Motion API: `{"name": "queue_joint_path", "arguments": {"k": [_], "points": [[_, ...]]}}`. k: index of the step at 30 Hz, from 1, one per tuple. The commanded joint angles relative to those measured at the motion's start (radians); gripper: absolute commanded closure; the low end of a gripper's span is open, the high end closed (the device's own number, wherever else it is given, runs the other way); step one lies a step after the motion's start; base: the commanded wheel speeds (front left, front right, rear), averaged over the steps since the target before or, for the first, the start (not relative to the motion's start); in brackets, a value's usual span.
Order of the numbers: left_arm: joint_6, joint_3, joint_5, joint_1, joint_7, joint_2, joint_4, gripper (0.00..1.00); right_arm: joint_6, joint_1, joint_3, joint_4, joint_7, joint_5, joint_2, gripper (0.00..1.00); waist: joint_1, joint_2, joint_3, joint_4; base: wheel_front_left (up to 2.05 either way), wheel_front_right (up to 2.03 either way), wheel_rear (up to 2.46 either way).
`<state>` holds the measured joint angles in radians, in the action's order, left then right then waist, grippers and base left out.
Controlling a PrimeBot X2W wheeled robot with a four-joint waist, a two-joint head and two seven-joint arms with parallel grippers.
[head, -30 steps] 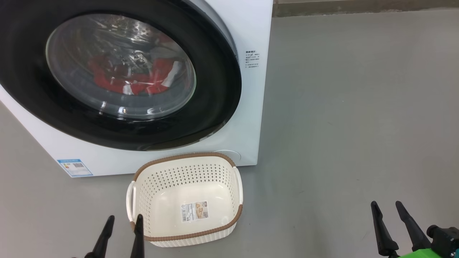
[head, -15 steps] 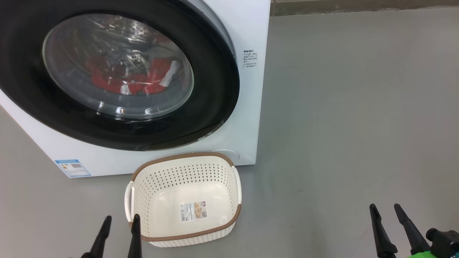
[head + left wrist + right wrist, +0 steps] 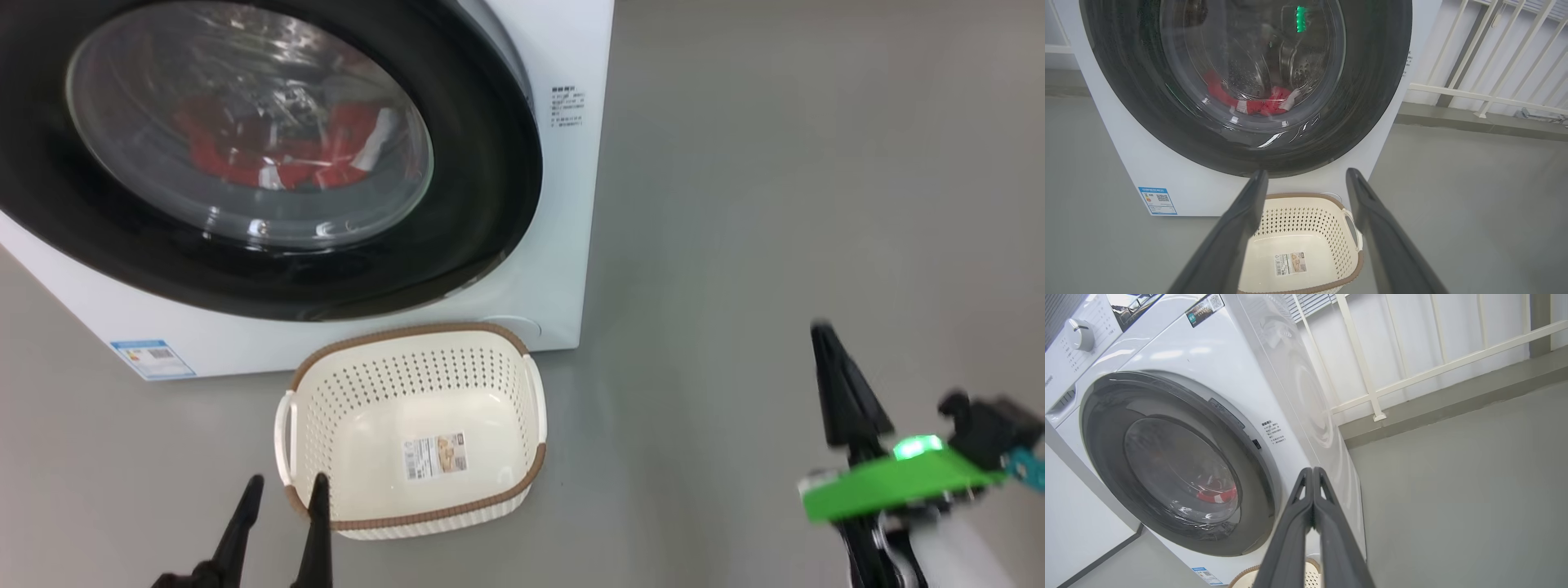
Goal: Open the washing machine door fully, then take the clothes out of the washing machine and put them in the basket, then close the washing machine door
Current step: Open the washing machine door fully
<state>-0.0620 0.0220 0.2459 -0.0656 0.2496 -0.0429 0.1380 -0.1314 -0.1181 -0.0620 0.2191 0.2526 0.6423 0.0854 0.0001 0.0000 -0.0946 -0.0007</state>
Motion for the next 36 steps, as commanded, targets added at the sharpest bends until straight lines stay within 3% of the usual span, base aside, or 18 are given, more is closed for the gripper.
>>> {"name": "queue_joint_path", "arguments": {"k": [1, 9, 22, 36], "points": [[0.0, -0.028, -0.007, 0.044, 0.012, -0.007, -0.028, 0.0, 0.001, -0.049, -0.033, -0.024, 0.009, 0.019, 0.004, 1.0, 0.0, 0.0, -0.018, 0.001, 0.0, 0.0, 0.0], [-0.007, 0.005, -0.006, 0.087, 0.012, -0.007, -0.027, 0.0, 0.001, -0.274, -0.088, 0.015, 0.009, 0.117, 0.015, 1.0, 0.0, 0.0, -0.072, 0.037, 0.0, 0.0, 0.0], [-0.018, 0.072, 0.019, 0.169, 0.012, -0.007, 0.001, 0.0, 0.001, -0.534, -0.202, 0.138, 0.009, 0.248, 0.109, 1.0, 0.0, 0.0, -0.181, 0.122, 0.0, 0.0, 0.0], [-0.02, 0.124, 0.059, 0.234, 0.012, -0.007, 0.008, 0.0, 0.001, -0.777, -0.402, 0.233, -0.008, 0.486, 0.216, 1.0, -0.0001, 0.0, -0.266, 0.206, 0.0, 0.0, 0.0]]}}
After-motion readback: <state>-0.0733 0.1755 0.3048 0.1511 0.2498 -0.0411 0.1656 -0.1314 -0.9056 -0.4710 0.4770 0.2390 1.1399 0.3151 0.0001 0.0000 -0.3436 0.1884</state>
